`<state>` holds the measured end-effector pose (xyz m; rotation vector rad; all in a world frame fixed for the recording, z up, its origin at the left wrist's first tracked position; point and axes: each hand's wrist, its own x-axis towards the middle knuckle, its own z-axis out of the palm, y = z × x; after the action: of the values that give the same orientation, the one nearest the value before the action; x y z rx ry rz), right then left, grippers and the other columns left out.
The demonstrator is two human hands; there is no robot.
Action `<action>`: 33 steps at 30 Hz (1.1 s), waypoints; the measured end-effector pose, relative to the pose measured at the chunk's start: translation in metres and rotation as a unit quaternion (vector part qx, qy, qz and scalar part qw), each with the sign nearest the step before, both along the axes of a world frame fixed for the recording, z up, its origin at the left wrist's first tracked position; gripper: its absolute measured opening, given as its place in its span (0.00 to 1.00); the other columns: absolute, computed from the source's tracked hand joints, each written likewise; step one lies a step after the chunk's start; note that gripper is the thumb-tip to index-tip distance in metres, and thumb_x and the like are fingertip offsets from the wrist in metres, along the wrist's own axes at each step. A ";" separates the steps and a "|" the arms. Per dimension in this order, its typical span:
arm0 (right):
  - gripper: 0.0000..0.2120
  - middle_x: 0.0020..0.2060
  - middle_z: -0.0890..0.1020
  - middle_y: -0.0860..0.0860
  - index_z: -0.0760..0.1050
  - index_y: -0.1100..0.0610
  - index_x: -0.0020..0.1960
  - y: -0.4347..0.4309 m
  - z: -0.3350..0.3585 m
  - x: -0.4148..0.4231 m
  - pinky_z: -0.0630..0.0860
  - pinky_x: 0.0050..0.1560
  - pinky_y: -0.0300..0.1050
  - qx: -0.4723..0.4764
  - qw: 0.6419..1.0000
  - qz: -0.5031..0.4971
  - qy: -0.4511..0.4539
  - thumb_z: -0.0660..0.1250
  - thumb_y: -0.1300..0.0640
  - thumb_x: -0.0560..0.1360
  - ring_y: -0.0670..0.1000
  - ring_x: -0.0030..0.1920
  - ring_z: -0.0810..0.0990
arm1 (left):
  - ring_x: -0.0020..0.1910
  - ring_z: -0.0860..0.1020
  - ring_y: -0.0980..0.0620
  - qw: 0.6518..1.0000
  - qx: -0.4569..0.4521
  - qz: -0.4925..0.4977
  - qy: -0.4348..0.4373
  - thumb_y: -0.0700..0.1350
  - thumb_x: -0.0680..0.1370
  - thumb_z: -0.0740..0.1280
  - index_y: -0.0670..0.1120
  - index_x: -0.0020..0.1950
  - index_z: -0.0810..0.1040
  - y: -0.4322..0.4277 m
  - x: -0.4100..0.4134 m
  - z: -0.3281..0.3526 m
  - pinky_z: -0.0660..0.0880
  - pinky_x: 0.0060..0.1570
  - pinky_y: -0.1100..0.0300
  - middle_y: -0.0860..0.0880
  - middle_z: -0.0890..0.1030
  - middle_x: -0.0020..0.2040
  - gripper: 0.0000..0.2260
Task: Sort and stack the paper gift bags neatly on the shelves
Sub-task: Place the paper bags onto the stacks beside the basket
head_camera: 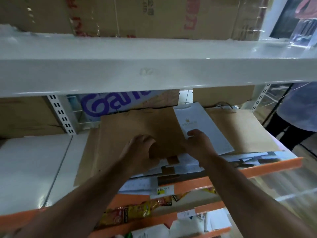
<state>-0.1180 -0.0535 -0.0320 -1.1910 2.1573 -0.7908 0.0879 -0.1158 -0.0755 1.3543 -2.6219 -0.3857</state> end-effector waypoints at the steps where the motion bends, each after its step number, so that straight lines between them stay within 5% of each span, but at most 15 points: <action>1: 0.21 0.55 0.80 0.54 0.73 0.59 0.64 -0.003 0.000 -0.001 0.76 0.41 0.41 0.002 1.000 -0.001 -0.004 0.70 0.49 0.76 0.52 0.50 0.80 | 0.71 0.66 0.47 1.000 0.004 0.003 -0.002 0.69 0.66 0.58 0.50 0.74 0.70 0.000 0.000 0.000 0.69 0.68 0.48 0.50 0.70 0.73 0.40; 5: 0.07 0.46 0.81 0.56 0.77 0.58 0.45 -0.009 0.000 0.000 0.73 0.39 0.42 0.017 0.998 0.036 -0.043 0.64 0.58 0.79 0.51 0.42 0.78 | 0.72 0.65 0.50 0.999 0.039 0.013 0.022 0.73 0.65 0.58 0.51 0.74 0.70 0.003 0.005 0.003 0.68 0.69 0.51 0.51 0.68 0.74 0.43; 11: 0.09 0.47 0.80 0.57 0.77 0.58 0.51 -0.005 0.001 0.002 0.78 0.40 0.49 -0.034 0.980 0.004 -0.196 0.59 0.64 0.80 0.57 0.46 0.80 | 0.63 0.74 0.52 0.968 0.063 0.152 0.188 0.61 0.76 0.68 0.53 0.67 0.75 -0.008 0.027 0.015 0.73 0.63 0.51 0.52 0.75 0.65 0.22; 16: 0.09 0.34 0.73 0.57 0.77 0.63 0.48 0.001 0.002 -0.005 0.69 0.29 0.44 -0.107 0.957 -0.053 -0.265 0.58 0.67 0.80 0.52 0.32 0.72 | 0.53 0.76 0.44 0.956 -0.107 0.239 0.134 0.60 0.74 0.68 0.50 0.51 0.79 -0.002 0.050 0.029 0.75 0.51 0.51 0.49 0.79 0.51 0.15; 19: 0.09 0.32 0.70 0.57 0.75 0.64 0.47 0.004 -0.003 -0.005 0.64 0.28 0.44 -0.124 0.934 -0.083 -0.326 0.57 0.69 0.80 0.51 0.29 0.70 | 0.37 0.74 0.54 0.932 -0.209 0.165 0.247 0.47 0.76 0.70 0.47 0.39 0.77 0.027 0.047 0.036 0.70 0.35 0.59 0.51 0.77 0.36 0.07; 22: 0.08 0.31 0.69 0.56 0.75 0.65 0.47 0.006 -0.007 -0.007 0.63 0.26 0.43 -0.137 0.922 -0.091 -0.352 0.57 0.68 0.80 0.51 0.29 0.69 | 0.24 0.72 0.58 0.935 0.001 0.135 0.329 0.47 0.80 0.67 0.46 0.32 0.73 0.062 0.028 0.042 0.64 0.26 0.67 0.49 0.74 0.26 0.16; 24: 0.07 0.29 0.69 0.55 0.74 0.65 0.48 0.006 -0.009 -0.010 0.63 0.26 0.42 -0.141 0.919 -0.090 -0.358 0.57 0.68 0.80 0.51 0.29 0.69 | 0.30 0.79 0.55 0.857 0.258 0.192 0.403 0.52 0.81 0.65 0.42 0.44 0.80 0.075 0.013 0.050 0.70 0.29 0.61 0.44 0.84 0.36 0.15; 26: 0.07 0.29 0.70 0.55 0.74 0.64 0.47 0.009 -0.008 -0.014 0.64 0.25 0.42 -0.139 0.920 -0.082 -0.357 0.58 0.67 0.80 0.51 0.28 0.69 | 0.40 0.85 0.46 0.685 0.451 0.247 0.516 0.56 0.81 0.65 0.43 0.55 0.79 0.076 0.001 0.053 0.76 0.35 0.56 0.42 0.86 0.46 0.16; 28: 0.08 0.30 0.70 0.56 0.75 0.64 0.45 0.012 -0.006 -0.021 0.65 0.26 0.43 -0.123 0.932 -0.057 -0.335 0.59 0.66 0.80 0.50 0.27 0.70 | 0.46 0.86 0.42 0.545 0.482 0.283 0.625 0.53 0.81 0.67 0.44 0.58 0.76 0.072 -0.010 0.051 0.80 0.42 0.50 0.40 0.86 0.47 0.14; 30: 0.08 0.29 0.72 0.56 0.76 0.63 0.43 0.014 -0.002 -0.031 0.66 0.26 0.42 -0.091 0.958 -0.028 -0.272 0.62 0.64 0.80 0.49 0.26 0.70 | 0.48 0.85 0.41 0.465 0.457 0.315 0.690 0.47 0.81 0.67 0.43 0.61 0.75 0.066 -0.021 0.045 0.83 0.42 0.49 0.39 0.85 0.50 0.12; 33: 0.07 0.32 0.80 0.57 0.80 0.61 0.42 0.011 -0.002 -0.055 0.74 0.31 0.44 -0.075 0.992 -0.027 -0.096 0.66 0.61 0.77 0.51 0.30 0.76 | 0.50 0.82 0.40 0.428 0.433 0.344 0.715 0.40 0.83 0.64 0.40 0.67 0.72 0.065 -0.036 0.040 0.84 0.35 0.52 0.39 0.80 0.57 0.13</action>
<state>-0.1732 -0.0421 -0.0338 -1.0852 2.0089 -1.0610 0.0519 -0.0508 -0.0358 1.0579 -0.2510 -1.7607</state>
